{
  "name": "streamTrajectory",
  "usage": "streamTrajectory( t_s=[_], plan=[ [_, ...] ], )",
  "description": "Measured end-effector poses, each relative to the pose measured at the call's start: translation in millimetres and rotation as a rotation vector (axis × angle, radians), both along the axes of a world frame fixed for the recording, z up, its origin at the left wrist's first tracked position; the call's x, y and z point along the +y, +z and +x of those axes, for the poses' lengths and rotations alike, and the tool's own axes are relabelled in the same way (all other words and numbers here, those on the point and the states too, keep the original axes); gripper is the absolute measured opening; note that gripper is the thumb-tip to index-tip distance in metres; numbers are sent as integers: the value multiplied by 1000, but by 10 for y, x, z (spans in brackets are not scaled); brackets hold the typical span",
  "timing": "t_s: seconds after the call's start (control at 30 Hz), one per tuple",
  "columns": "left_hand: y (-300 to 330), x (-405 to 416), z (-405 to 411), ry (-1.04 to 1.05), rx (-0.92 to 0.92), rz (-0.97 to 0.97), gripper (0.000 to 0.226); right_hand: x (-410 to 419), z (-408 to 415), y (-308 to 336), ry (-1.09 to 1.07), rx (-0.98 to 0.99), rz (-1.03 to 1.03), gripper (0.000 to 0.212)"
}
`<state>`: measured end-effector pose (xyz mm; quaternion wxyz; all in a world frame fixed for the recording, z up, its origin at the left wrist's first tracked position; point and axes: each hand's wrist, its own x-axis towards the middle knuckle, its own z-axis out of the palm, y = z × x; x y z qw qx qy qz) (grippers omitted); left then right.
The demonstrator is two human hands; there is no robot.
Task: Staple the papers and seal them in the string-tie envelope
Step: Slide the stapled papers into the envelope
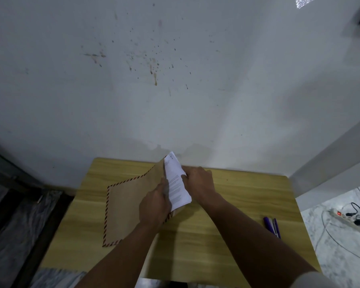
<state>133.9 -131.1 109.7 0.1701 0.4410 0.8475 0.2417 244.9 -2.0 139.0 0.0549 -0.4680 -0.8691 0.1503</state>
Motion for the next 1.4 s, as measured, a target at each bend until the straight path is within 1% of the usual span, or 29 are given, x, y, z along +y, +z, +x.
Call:
streamTrajectory(
  t_s=[0.1,0.27,0.37,0.47,0.53,0.6,0.67,0.77,0.8,0.93,1.03,1.07,1.17,1.23,1.3,1.4],
  plan=[
    [28,30,7,-16,14,10,49,-9,6,33,-23,-2,60,32],
    [57,78,-14,-29,19,21,42,-31,-48,65,-112,149,57,20],
    [65,64,-4,-63,44,41,45,13,-97,87,-241,228,-56,14],
    [118,61,18,-71,38,64,53,54,-128,53,-305,234,-171,22],
    [196,84,63,-114,26,97,55,40,-155,12,-289,272,-246,26],
    [261,120,102,-140,41,114,54,31,-167,-37,-253,316,-283,16],
    [279,138,101,-132,66,101,55,32,-171,-77,-217,345,-288,16],
    [265,93,78,-118,102,46,59,12,-180,-69,-197,316,-332,16],
    [250,83,72,-120,104,31,59,10,-181,-69,-200,330,-334,18],
    [213,93,45,-97,126,-36,57,-55,-122,-31,-259,468,-314,43],
    [158,99,33,-108,143,-69,59,-110,-55,-74,-332,511,-459,68],
    [133,101,38,-112,148,-67,60,-109,-39,-117,-330,501,-505,68],
    [102,89,45,-140,160,-97,56,-111,-4,-166,-186,404,-554,36],
    [75,67,37,-149,133,-99,55,-115,-4,-144,-114,402,-590,33],
    [82,3,55,-98,95,19,51,-87,-12,-101,-48,391,-578,37],
    [177,-85,6,8,-66,250,56,34,-25,16,45,380,-555,37]
  ],
)
